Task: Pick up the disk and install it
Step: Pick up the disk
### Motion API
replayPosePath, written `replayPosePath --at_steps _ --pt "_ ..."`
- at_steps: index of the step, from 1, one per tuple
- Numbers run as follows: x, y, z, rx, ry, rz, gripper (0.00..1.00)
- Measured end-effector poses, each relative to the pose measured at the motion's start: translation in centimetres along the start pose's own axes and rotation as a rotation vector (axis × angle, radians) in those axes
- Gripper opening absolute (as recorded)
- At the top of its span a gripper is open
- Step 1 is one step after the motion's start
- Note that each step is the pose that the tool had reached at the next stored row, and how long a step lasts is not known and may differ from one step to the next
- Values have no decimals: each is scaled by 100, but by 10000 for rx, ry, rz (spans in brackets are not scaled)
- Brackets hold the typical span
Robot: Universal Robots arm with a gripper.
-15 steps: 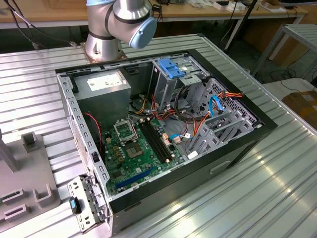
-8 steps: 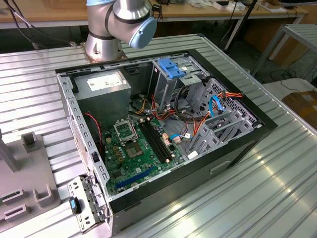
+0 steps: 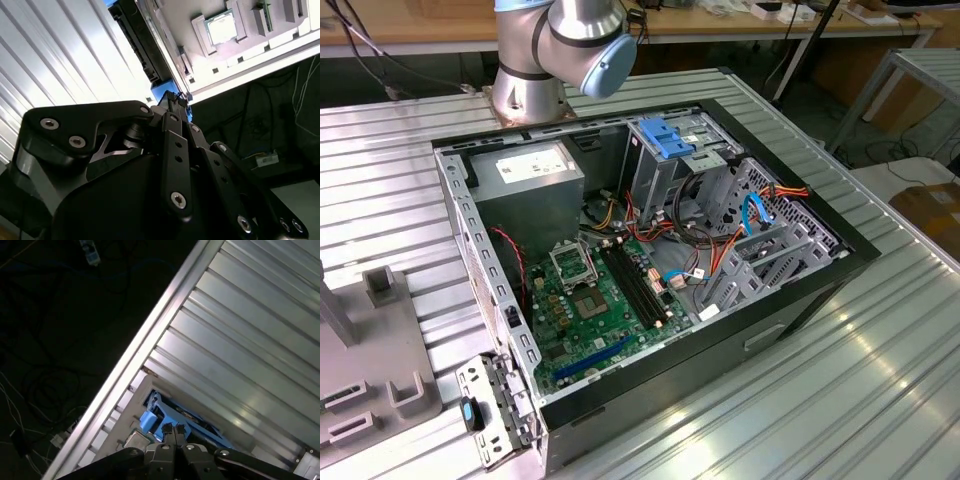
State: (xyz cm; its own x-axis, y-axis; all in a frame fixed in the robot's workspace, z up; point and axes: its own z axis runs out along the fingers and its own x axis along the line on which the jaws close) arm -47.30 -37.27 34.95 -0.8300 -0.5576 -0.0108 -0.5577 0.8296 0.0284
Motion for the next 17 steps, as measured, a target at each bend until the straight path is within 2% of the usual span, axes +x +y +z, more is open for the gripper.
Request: replayPosePath --at_steps 6,10,11,14,17 --pt "-15 -10 0 -8 20 -741 11" --pt "-16 -11 0 -8 21 -765 11" --pt "-16 -11 0 -11 23 -887 11" --pt "-16 -11 0 -25 57 -2097 11" --pt "-16 -11 0 -35 84 -3024 11"
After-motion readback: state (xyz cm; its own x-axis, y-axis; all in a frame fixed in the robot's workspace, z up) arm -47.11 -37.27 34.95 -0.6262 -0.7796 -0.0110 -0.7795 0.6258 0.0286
